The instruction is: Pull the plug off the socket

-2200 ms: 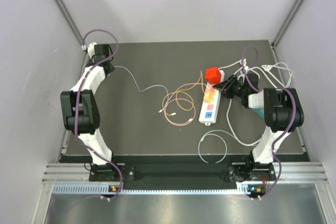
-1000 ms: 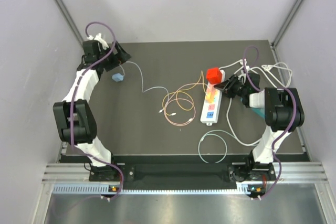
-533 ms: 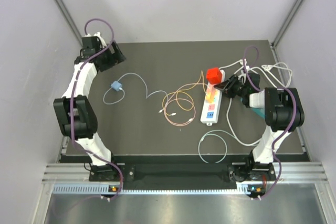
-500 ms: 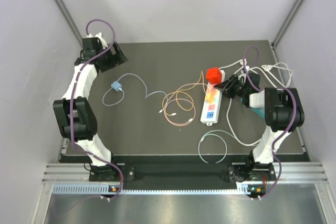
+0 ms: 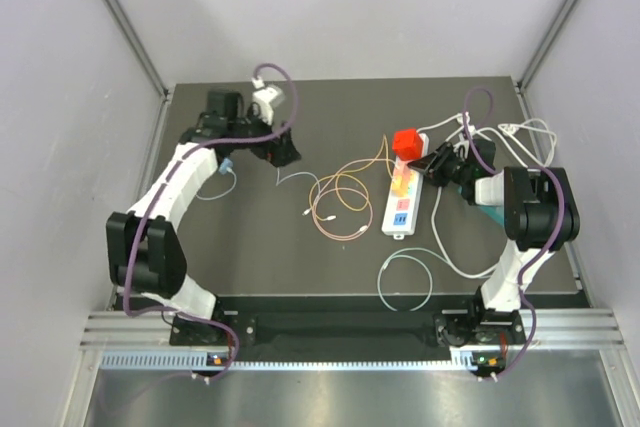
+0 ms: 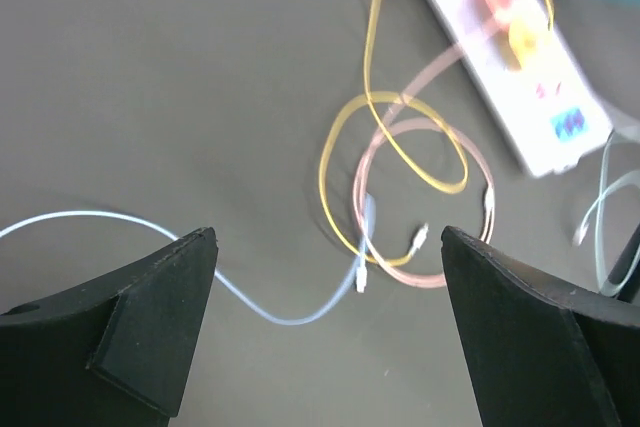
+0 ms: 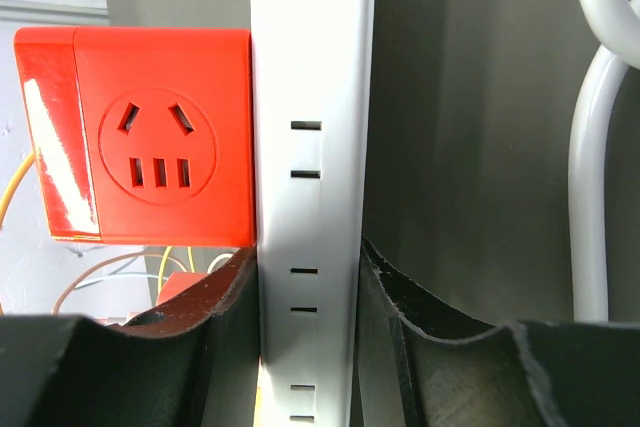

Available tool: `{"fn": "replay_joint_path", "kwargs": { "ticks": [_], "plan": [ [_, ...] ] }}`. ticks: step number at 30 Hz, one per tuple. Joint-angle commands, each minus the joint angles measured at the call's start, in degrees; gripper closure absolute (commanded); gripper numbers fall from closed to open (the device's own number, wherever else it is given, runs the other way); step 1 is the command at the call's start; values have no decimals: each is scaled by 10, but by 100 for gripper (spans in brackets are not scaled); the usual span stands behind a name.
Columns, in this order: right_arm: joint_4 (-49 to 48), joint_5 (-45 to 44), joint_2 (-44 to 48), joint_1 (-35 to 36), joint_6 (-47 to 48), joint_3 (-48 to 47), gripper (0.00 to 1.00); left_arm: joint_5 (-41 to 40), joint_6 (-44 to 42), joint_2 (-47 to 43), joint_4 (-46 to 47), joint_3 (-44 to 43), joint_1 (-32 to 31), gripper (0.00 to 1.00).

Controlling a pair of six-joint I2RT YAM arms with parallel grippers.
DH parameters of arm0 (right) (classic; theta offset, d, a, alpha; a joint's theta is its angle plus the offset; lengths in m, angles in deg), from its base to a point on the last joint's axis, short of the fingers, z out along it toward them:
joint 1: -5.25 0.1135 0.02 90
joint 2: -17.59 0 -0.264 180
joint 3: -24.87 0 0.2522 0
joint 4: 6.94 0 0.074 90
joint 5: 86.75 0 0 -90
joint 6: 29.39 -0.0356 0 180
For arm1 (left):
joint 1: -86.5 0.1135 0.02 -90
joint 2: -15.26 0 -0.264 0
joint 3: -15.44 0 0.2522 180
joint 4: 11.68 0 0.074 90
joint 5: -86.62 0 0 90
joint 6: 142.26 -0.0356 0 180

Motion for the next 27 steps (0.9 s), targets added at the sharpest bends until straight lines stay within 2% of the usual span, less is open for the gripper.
{"fn": "replay_joint_path", "kwargs": {
  "ticks": [1,3,11,14,17,18,21,22,25,27],
  "plan": [
    [-55,14,4,-8,3,-26,100,-89,-133,-4,-64,1,-74,1],
    [-55,15,3,-8,4,-26,99,-140,-149,7,-72,-5,-90,2],
    [-55,15,2,-9,2,-27,100,-213,-195,43,-126,-30,-144,7],
    [-54,15,2,-9,2,-26,100,-261,-205,71,-136,-33,-172,10],
    [-55,15,4,-9,3,-26,100,-297,-206,99,-144,-42,-193,19],
    [-55,15,4,-10,2,-26,100,-301,-206,106,-149,-55,-198,24],
    [-55,15,3,-11,3,-26,100,-328,-200,130,-163,-85,-205,75],
    [-55,15,3,-11,2,-26,100,-338,-189,131,-164,-90,-206,100],
    [-56,16,3,-12,2,-25,100,-371,-153,118,-146,-107,-203,100],
    [-56,16,3,-13,2,-26,100,-350,-135,80,-116,-97,-189,100]
  ]
}}
